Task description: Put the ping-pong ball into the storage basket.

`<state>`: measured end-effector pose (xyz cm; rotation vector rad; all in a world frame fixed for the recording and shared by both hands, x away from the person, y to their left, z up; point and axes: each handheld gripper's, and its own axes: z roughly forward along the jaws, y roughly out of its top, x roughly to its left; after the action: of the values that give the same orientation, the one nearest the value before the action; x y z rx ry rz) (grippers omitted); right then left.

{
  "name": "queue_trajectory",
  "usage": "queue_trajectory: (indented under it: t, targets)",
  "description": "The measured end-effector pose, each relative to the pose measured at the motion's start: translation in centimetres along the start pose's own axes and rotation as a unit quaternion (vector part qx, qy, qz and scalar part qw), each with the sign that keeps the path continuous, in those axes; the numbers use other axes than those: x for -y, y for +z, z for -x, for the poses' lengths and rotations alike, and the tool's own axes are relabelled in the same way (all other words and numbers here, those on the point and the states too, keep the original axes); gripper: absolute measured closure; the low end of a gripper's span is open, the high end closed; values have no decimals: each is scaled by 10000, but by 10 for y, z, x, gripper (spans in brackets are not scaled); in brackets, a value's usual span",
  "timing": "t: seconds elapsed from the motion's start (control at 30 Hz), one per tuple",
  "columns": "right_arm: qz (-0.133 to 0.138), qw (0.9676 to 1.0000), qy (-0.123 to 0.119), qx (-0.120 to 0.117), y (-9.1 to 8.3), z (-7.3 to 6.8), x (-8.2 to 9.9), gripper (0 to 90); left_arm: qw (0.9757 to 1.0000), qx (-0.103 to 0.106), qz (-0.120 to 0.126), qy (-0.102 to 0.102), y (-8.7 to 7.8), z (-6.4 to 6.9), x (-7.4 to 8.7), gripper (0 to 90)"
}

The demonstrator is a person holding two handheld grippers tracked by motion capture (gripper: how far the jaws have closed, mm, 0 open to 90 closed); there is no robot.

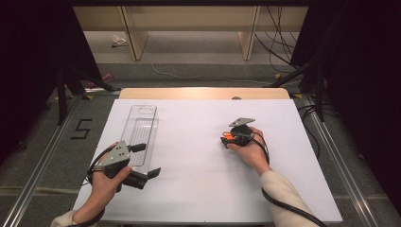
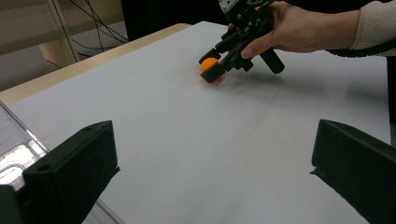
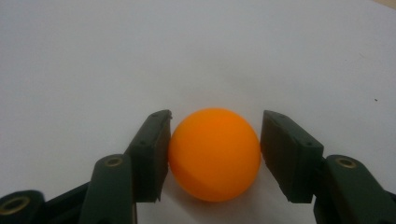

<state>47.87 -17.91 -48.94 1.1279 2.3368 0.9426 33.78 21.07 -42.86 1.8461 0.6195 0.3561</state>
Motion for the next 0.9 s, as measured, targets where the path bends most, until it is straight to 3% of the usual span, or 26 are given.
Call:
queue_trajectory:
  t: [0.2,0.9]
  targets:
    - [-16,10000,-14,-13,0,0,0,507,10000,3,1,3,0,0,0,0]
    - [290,9995,37,-121,-18,-5,-7,513,10000,-9,21,3,-1,0,0,0]
